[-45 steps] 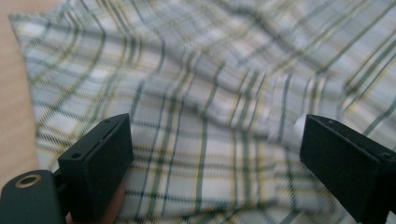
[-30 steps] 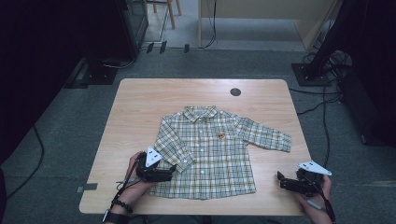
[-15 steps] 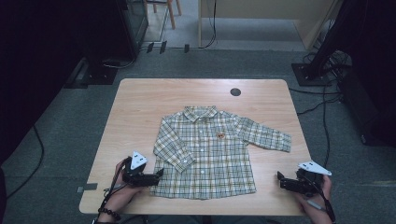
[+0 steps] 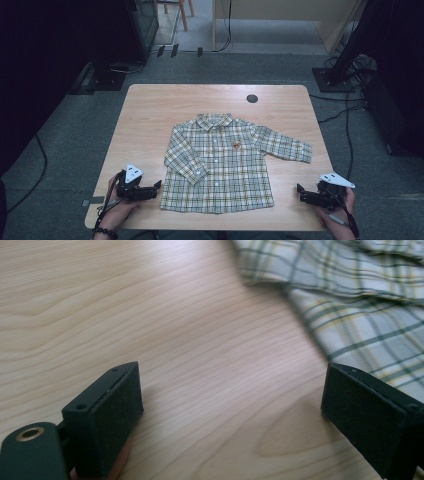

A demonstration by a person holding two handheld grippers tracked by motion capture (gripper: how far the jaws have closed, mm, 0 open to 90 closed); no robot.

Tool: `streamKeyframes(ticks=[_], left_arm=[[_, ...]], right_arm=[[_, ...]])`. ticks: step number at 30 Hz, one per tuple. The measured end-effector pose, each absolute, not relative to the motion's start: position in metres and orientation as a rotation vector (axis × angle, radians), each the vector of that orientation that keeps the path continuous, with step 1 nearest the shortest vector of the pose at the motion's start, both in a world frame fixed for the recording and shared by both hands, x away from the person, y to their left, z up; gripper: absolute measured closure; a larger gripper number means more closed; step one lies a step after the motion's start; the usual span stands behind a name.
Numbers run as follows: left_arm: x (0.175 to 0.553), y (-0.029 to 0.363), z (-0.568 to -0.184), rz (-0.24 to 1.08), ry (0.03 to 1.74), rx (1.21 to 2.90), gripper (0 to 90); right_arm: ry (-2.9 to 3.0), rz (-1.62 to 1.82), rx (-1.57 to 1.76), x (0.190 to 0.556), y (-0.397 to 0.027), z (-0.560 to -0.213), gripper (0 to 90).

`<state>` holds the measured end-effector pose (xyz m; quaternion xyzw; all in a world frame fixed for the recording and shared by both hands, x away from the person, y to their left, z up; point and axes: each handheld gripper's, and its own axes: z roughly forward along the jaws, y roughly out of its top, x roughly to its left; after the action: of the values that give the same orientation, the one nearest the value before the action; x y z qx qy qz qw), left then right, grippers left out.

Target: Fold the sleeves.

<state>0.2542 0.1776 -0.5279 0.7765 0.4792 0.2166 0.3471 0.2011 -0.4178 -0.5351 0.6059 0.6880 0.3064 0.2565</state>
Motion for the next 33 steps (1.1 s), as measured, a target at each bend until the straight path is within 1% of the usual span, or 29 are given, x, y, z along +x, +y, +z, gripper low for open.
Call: streamKeyframes(ticks=[7,22,33], left_arm=[[0.252,0.199,-0.528,0.617,1.342,1.973,9.9],[0.245,0.231,-0.528,0.680,1.489,1.885,9.7],[0.242,0.249,-0.528,0.697,1.531,1.859,9.7]], right_arm=[[1.867,0.830,1.644,0.201,-0.418,-0.535,1.8],[1.868,0.830,1.642,0.201,-0.418,-0.535,1.7],[1.868,0.830,1.642,0.201,-0.418,-0.535,1.7]])
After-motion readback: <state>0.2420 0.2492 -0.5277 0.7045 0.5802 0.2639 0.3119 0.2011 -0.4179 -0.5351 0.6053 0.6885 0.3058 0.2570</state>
